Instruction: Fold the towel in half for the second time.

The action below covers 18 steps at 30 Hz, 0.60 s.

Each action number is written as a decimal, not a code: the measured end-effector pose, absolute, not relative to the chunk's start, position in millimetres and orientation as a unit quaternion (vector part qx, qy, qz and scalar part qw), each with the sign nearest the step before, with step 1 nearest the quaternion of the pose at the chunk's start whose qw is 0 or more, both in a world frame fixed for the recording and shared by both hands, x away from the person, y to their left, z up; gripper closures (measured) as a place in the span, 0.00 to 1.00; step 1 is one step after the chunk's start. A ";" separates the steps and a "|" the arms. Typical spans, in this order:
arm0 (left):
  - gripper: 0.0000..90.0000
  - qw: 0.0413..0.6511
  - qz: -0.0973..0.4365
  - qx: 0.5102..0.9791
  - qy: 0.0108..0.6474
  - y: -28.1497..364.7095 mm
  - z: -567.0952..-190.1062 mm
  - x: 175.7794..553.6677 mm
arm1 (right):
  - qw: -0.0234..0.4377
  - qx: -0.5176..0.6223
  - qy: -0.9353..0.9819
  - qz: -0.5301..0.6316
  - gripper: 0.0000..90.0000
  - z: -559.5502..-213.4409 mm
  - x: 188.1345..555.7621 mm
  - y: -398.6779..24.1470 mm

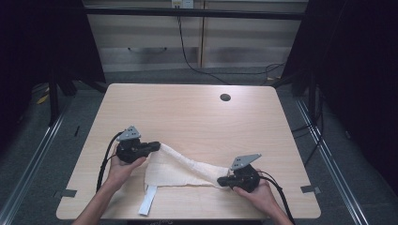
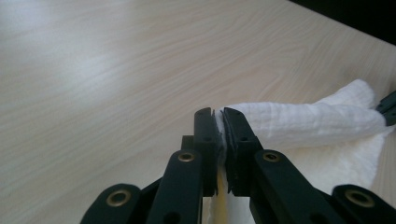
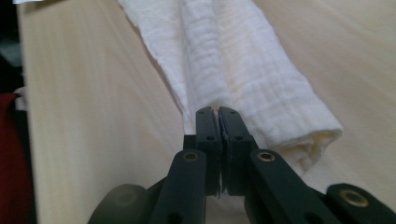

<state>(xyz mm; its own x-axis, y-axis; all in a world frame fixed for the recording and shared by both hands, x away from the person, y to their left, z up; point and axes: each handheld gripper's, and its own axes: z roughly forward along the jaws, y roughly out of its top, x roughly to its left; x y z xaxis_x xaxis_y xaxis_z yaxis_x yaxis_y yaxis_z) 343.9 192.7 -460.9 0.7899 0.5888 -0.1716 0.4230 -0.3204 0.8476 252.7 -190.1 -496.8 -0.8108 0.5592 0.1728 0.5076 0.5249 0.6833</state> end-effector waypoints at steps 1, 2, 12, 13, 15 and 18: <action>0.94 0.494 0.087 0.808 0.310 191.4 -458.8 344.9 | 0.037 0.307 0.873 0.378 0.98 -496.5 255.3 -190.4; 0.94 0.494 0.089 0.808 0.309 189.8 -456.4 345.9 | 0.039 0.315 0.871 0.375 0.98 -496.3 257.2 -191.0; 0.94 0.520 0.095 0.802 0.280 162.8 -425.7 365.1 | 0.069 0.372 0.848 0.372 0.98 -497.8 284.7 -212.1; 0.94 0.521 0.096 0.803 0.273 159.3 -425.0 363.3 | 0.069 0.372 0.848 0.372 0.98 -497.8 284.7 -212.1; 0.94 0.520 0.092 0.808 0.261 155.3 -427.4 357.8 | 0.070 0.374 0.846 0.374 0.98 -498.6 285.6 -215.0; 0.94 0.513 0.083 0.817 0.250 156.0 -437.0 348.2 | 0.079 0.376 0.845 0.372 0.98 -498.5 283.1 -213.7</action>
